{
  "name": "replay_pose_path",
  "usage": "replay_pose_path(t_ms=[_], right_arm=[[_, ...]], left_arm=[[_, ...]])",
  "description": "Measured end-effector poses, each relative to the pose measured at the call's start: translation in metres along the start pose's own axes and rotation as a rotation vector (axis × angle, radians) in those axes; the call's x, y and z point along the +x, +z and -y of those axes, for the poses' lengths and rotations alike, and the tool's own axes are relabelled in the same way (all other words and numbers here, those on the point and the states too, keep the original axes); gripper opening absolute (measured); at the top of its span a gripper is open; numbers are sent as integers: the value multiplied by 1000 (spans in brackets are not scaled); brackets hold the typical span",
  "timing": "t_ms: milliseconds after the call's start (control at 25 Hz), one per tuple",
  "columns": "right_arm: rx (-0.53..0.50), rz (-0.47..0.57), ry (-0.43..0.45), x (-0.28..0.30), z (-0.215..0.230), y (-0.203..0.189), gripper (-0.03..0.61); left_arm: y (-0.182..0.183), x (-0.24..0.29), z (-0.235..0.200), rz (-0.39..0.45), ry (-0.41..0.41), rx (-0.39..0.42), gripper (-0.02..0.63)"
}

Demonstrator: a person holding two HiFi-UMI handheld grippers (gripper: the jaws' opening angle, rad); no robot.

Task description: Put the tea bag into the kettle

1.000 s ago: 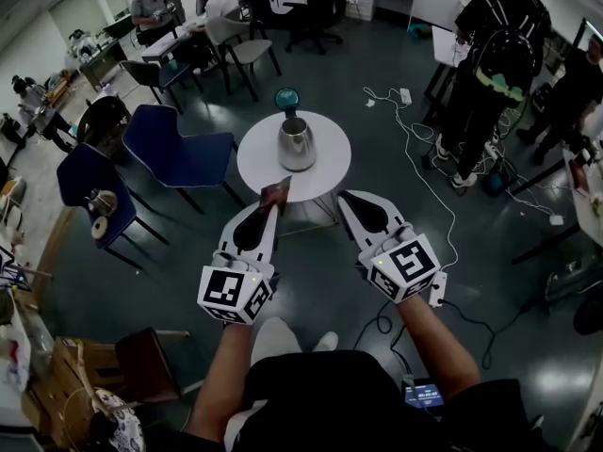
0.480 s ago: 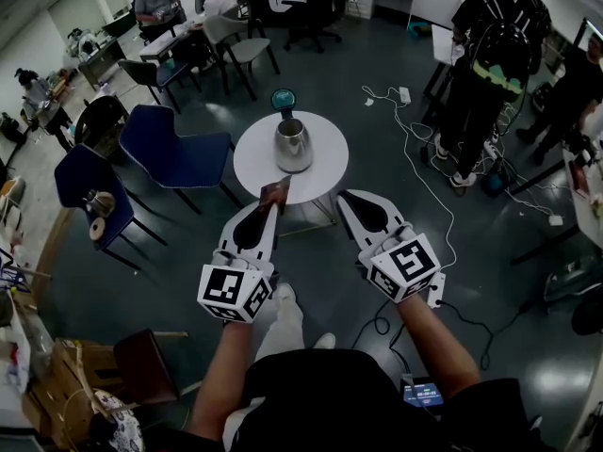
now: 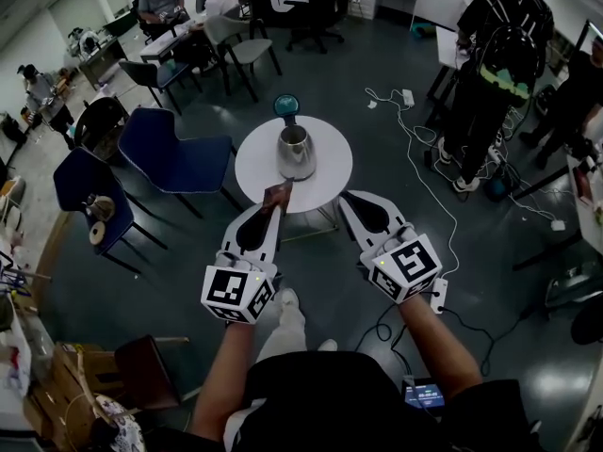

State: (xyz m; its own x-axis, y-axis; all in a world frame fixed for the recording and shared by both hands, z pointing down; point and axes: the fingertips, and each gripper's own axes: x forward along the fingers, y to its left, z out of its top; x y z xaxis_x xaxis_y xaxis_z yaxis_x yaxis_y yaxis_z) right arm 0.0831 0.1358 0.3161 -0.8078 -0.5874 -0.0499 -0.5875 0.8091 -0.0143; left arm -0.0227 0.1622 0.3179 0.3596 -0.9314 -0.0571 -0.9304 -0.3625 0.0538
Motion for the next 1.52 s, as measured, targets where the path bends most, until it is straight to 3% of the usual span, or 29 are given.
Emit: replay_pose_path(t_ms=[480, 1520], right_arm=[[52, -9, 5, 69, 42, -12, 20], [84, -50, -70, 228, 118, -35, 20]], left_arm=[[-4, 59, -60, -15, 10, -13, 38], [-29, 177, -206, -62, -57, -70, 38]])
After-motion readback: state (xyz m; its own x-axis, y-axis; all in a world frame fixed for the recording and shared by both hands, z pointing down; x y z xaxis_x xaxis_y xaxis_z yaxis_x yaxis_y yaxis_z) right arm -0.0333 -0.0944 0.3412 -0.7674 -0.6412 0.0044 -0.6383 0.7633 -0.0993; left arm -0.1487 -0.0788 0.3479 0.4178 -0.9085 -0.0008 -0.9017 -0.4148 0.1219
